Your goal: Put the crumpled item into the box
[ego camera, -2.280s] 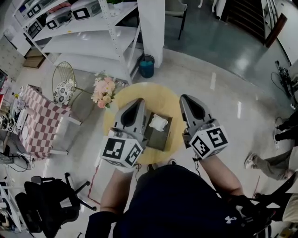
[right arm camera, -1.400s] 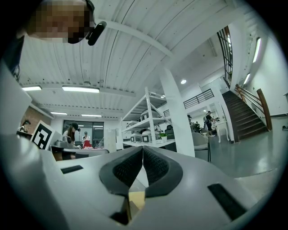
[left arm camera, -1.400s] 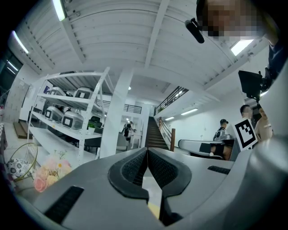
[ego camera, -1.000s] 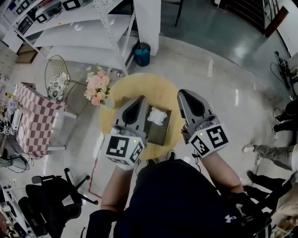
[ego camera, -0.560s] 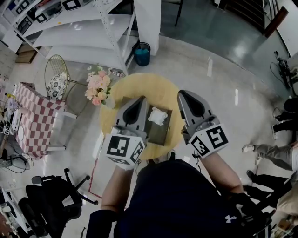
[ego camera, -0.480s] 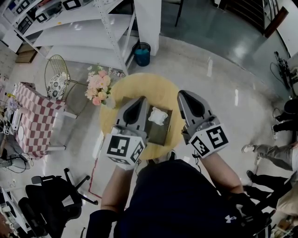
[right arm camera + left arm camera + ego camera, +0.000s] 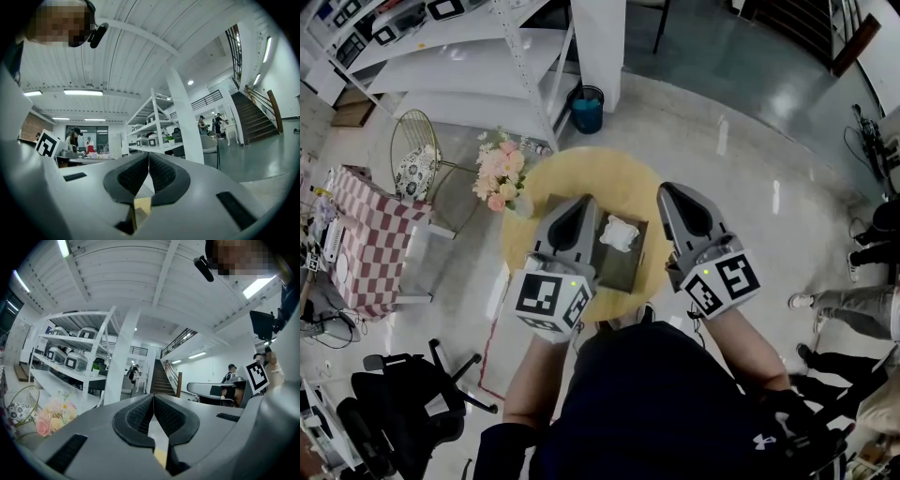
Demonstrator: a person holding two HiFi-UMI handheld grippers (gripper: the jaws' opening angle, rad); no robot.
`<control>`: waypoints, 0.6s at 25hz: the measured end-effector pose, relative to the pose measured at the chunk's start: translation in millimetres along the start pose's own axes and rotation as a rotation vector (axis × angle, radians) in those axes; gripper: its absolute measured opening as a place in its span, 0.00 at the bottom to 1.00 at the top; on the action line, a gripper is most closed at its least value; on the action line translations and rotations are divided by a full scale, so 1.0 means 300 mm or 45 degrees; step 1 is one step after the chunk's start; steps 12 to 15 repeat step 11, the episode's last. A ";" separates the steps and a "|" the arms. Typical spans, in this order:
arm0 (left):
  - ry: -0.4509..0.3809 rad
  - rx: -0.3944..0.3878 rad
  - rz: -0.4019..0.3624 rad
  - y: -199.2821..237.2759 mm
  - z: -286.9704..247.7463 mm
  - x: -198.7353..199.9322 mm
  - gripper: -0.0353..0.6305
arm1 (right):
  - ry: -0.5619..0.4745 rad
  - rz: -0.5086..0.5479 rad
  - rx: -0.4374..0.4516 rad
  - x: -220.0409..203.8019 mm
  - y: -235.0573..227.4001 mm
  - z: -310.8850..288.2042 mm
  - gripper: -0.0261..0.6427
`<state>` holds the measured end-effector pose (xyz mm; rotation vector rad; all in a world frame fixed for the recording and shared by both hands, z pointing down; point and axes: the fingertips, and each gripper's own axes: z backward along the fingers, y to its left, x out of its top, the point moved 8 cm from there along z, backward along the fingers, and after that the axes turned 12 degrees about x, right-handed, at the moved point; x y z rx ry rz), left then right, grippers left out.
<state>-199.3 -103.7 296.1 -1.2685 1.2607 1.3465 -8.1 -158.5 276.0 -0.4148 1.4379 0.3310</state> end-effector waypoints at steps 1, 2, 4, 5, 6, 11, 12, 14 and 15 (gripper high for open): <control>0.001 0.000 0.001 0.001 0.001 0.000 0.08 | 0.001 0.000 0.000 0.000 0.001 0.000 0.06; 0.001 0.000 0.001 0.001 0.002 -0.001 0.08 | 0.001 0.000 0.000 0.000 0.002 0.000 0.06; 0.001 0.000 0.000 0.003 0.004 -0.001 0.08 | 0.001 0.002 0.000 0.001 0.006 0.000 0.06; 0.001 0.000 -0.001 0.003 0.005 0.000 0.08 | 0.000 0.002 0.000 0.002 0.008 0.000 0.06; 0.001 -0.001 -0.002 0.004 0.006 0.001 0.08 | -0.001 0.002 0.000 0.002 0.009 0.000 0.06; 0.003 -0.004 -0.005 0.010 0.005 -0.002 0.08 | 0.000 -0.002 0.004 0.001 0.013 -0.007 0.06; 0.003 -0.004 -0.005 0.010 0.005 -0.002 0.08 | 0.000 -0.002 0.004 0.001 0.013 -0.007 0.06; 0.003 -0.004 -0.005 0.010 0.005 -0.002 0.08 | 0.000 -0.002 0.004 0.001 0.013 -0.007 0.06; 0.003 -0.004 -0.005 0.010 0.005 -0.002 0.08 | 0.000 -0.002 0.004 0.001 0.013 -0.007 0.06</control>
